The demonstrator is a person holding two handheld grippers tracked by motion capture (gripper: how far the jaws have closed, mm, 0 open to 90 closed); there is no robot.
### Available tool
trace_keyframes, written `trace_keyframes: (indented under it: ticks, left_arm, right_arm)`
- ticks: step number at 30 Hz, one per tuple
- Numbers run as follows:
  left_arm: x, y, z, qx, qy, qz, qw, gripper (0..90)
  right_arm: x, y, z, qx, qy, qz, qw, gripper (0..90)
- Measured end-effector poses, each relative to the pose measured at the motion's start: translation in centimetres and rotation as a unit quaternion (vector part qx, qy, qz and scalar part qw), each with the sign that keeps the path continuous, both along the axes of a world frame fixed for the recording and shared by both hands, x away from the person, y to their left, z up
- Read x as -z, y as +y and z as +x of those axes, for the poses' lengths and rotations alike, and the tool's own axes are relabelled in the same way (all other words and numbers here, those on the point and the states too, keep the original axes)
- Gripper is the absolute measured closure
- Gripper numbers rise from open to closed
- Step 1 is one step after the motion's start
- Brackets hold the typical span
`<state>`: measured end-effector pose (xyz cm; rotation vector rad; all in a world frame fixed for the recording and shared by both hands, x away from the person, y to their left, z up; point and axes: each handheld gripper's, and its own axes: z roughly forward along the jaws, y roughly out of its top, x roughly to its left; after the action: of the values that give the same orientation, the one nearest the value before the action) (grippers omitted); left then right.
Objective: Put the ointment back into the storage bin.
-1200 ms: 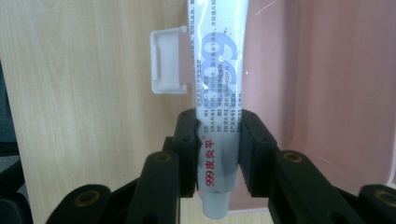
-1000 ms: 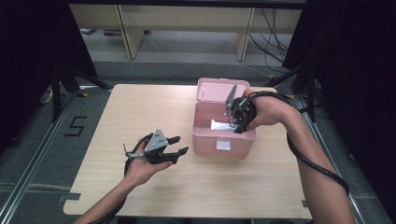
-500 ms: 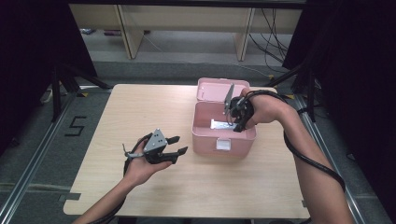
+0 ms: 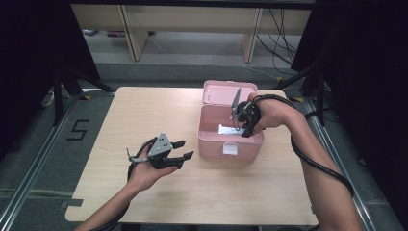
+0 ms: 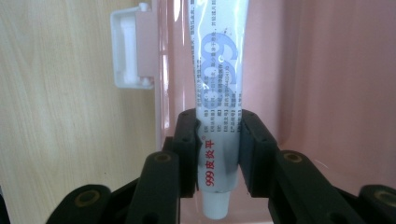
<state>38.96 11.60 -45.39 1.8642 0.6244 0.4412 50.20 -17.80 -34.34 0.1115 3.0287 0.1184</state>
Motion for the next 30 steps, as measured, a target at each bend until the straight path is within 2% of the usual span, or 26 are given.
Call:
trace_keyframes:
  ticks: [1,2,5,6,7,13,14,15,17,20,21,23,27,29,30]
  left_arm:
    - [0.0,0.0,0.0,0.0,0.0,0.0,1.0,47.9]
    - [0.0,0.0,0.0,0.0,0.0,0.0,1.0,47.9]
    - [0.0,0.0,0.0,0.0,0.0,0.0,1.0,47.9]
    - [0.0,0.0,0.0,0.0,0.0,0.0,1.0,47.9]
    - [0.0,0.0,0.0,0.0,0.0,0.0,1.0,47.9]
    - [0.0,0.0,0.0,0.0,0.001,0.001,1.0,47.9]
    - [0.0,0.0,0.0,0.0,0.001,0.001,1.0,47.9]
    - [0.0,0.0,0.0,0.0,0.001,0.001,1.0,47.9]
    - [0.0,0.1,0.0,0.001,0.0,0.002,1.0,47.9]
    - [0.1,0.1,0.0,0.0,0.001,0.002,1.0,47.9]
    - [0.1,0.1,0.0,0.0,0.002,0.002,1.0,47.9]
    - [0.1,0.1,0.0,0.0,0.002,0.001,1.0,47.9]
    - [0.1,0.0,0.0,0.001,0.001,0.002,1.0,47.9]
    - [0.1,0.0,0.0,0.002,0.001,0.003,1.0,47.9]
    - [0.2,0.0,0.1,0.006,-0.001,0.0,1.0,47.9]
  right_arm:
    - [0.1,0.0,0.0,0.002,0.001,-0.003,1.0,71.9]
    - [0.1,0.0,-0.2,0.023,0.006,-0.011,0.9997,71.9]
    - [0.4,0.0,0.2,0.001,0.001,-0.002,1.0,71.9]
    - [0.5,0.0,0.2,0.006,0.004,-0.004,1.0,71.9]
    - [0.5,0.0,-0.1,0.03,0.01,-0.014,0.9994,71.9]
    - [1.3,-0.2,0.5,0.002,0.008,0.0,1.0,71.9]
    - [1.3,-0.2,0.1,0.041,0.015,-0.009,0.999,71.9]
    - [1.4,-0.2,0.5,0.014,0.005,-0.001,0.9999,71.9]
    - [1.6,-0.3,0.6,0.006,0.007,0.004,0.9999,71.9]
    - [1.8,-0.4,0.7,0.018,0.011,0.005,0.9998,71.9]
    - [2.0,-0.5,0.8,0.017,0.005,0.004,0.9998,71.9]
    - [2.1,-0.5,0.9,0.013,0.011,0.006,0.9998,71.9]
    - [2.4,-0.5,1.0,0.023,0.01,-0.002,0.9997,71.9]
    - [2.6,-0.7,1.2,0.013,0.01,0.003,0.9999,71.9]
    - [2.5,-0.6,1.1,0.019,0.012,0.0,0.9997,71.8]
